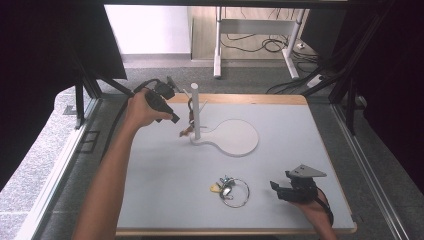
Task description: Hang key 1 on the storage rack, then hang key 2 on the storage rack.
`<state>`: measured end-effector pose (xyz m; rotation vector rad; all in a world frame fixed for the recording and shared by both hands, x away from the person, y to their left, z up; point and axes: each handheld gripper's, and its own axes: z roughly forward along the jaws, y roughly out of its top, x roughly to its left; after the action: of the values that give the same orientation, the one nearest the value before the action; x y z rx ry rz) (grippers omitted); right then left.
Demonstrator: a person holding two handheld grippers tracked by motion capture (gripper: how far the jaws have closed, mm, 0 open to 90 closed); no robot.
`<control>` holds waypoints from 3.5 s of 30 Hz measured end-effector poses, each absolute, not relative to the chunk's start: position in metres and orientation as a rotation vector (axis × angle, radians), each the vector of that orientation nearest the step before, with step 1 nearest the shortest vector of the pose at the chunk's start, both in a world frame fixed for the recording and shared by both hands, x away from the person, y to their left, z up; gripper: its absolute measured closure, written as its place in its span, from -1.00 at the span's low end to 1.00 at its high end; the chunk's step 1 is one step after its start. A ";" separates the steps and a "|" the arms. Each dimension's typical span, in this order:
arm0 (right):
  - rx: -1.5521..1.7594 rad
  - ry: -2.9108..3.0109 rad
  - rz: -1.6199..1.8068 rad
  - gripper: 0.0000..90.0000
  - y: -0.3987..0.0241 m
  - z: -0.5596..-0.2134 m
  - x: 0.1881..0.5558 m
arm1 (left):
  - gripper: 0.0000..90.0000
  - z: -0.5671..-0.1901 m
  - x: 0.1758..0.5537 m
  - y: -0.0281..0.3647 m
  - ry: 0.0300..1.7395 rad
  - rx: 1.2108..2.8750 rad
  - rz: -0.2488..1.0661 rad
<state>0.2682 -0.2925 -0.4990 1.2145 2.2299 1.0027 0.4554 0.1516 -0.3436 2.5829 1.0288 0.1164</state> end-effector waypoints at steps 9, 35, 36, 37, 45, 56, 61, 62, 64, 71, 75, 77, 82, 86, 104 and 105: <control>1.205 2.209 1.019 -0.38 -0.294 -0.492 0.268 | 0.11 -0.350 0.414 0.170 0.995 2.504 0.130; 1.031 2.267 1.106 -0.31 -0.291 -0.467 0.265 | 0.08 -0.421 0.292 0.171 0.883 2.456 0.176; 1.029 2.274 1.109 -0.30 -0.290 -0.467 0.265 | 0.08 -0.425 0.289 0.172 0.887 2.466 0.181; 1.028 2.280 1.111 -0.28 -0.289 -0.466 0.265 | 0.08 -0.430 0.287 0.174 0.889 2.470 0.185; 1.000 2.323 1.084 -0.22 -0.272 -0.460 0.273 | 0.08 -0.459 0.284 0.183 0.888 2.479 0.136; 0.910 2.410 0.971 -0.13 -0.242 -0.432 0.273 | 0.02 -0.453 0.279 0.189 0.875 2.428 0.142; 0.850 2.480 0.922 -0.07 -0.229 -0.424 0.272 | 0.02 -0.450 0.274 0.196 0.894 2.396 0.158; 0.836 2.497 0.917 -0.05 -0.226 -0.424 0.272 | 0.02 -0.451 0.273 0.197 0.899 2.395 0.157; 0.806 2.539 0.910 0.00 -0.219 -0.424 0.273 | 0.02 -0.453 0.270 0.198 0.907 2.387 0.152; 0.672 2.731 0.884 0.15 -0.186 -0.434 0.274 | 0.01 -0.459 0.260 0.207 0.923 2.369 0.146; 0.597 2.829 0.807 0.18 -0.166 -0.442 0.273 | 0.01 -0.461 0.258 0.211 0.946 2.360 0.137; 0.557 2.872 0.769 0.20 -0.157 -0.446 0.272 | 0.01 -0.462 0.258 0.213 0.937 2.374 0.130; 0.499 2.953 0.685 0.26 -0.140 -0.456 0.269 | 0.01 -0.464 0.256 0.213 0.945 2.364 0.125; 0.477 3.002 0.646 0.34 -0.133 -0.461 0.264 | 0.01 -0.464 0.256 0.212 0.943 2.366 0.123; 0.559 3.067 0.439 0.77 -0.115 -0.482 0.270 | 0.01 -0.471 0.257 0.211 0.946 2.386 0.115; 0.555 3.067 0.424 0.79 -0.114 -0.482 0.271 | 0.01 -0.471 0.257 0.211 0.946 2.388 0.114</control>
<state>0.2712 -0.1137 -0.4816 0.5551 3.0671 0.4244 0.2574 0.2108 -0.4712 2.3879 0.9458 0.1142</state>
